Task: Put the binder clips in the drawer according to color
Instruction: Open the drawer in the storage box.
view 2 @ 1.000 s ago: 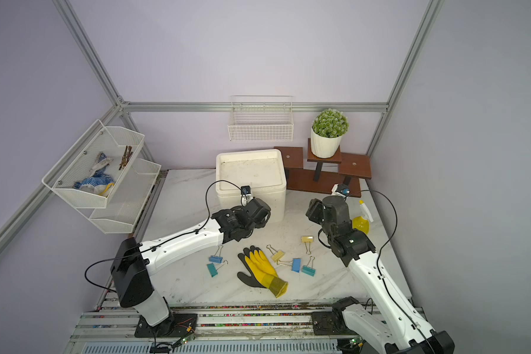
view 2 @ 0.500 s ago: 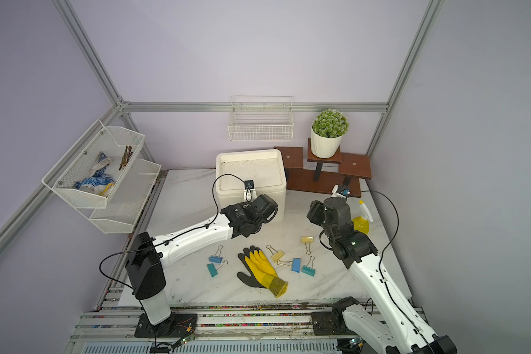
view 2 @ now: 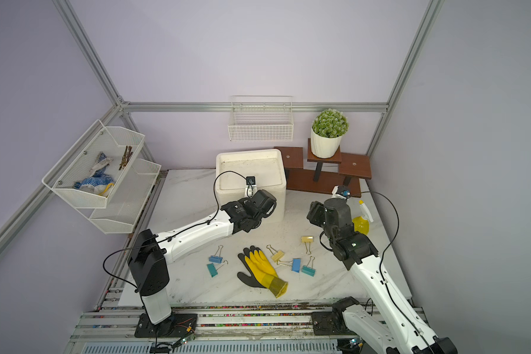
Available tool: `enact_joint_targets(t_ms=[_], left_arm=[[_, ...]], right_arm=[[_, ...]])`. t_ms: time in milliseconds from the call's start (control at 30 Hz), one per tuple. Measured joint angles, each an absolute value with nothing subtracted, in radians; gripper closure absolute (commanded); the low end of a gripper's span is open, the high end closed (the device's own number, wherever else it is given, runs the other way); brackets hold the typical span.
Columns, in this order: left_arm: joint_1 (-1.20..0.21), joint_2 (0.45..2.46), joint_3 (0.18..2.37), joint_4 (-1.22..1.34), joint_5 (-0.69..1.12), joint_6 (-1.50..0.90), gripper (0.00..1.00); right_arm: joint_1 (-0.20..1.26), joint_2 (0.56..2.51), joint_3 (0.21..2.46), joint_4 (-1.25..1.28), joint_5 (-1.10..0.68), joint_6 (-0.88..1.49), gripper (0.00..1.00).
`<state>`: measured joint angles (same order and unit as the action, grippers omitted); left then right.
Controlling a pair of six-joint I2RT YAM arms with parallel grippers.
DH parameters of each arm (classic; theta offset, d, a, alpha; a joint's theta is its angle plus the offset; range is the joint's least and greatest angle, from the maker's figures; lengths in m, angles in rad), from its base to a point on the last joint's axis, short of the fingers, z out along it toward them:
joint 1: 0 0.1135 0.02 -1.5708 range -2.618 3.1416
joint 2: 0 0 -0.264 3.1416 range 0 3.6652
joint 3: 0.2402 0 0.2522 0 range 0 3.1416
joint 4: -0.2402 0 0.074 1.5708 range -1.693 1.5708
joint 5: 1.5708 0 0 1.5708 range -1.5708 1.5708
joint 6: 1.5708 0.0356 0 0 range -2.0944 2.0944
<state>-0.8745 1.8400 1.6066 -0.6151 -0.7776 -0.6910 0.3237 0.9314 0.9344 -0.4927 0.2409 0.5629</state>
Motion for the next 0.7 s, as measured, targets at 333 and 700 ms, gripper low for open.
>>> enact_joint_targets(t_ms=[333,700], left_arm=[[-0.870,1.840,1.607,-0.602,-0.755,-0.671,1.00],[-0.860,1.764,1.542,-0.601,-0.646,-0.725,1.00]], right_arm=[[0.324,0.931,0.932,-0.493,0.241,0.563,0.33],[0.324,0.931,0.932,-0.495,0.242,0.562,0.33]])
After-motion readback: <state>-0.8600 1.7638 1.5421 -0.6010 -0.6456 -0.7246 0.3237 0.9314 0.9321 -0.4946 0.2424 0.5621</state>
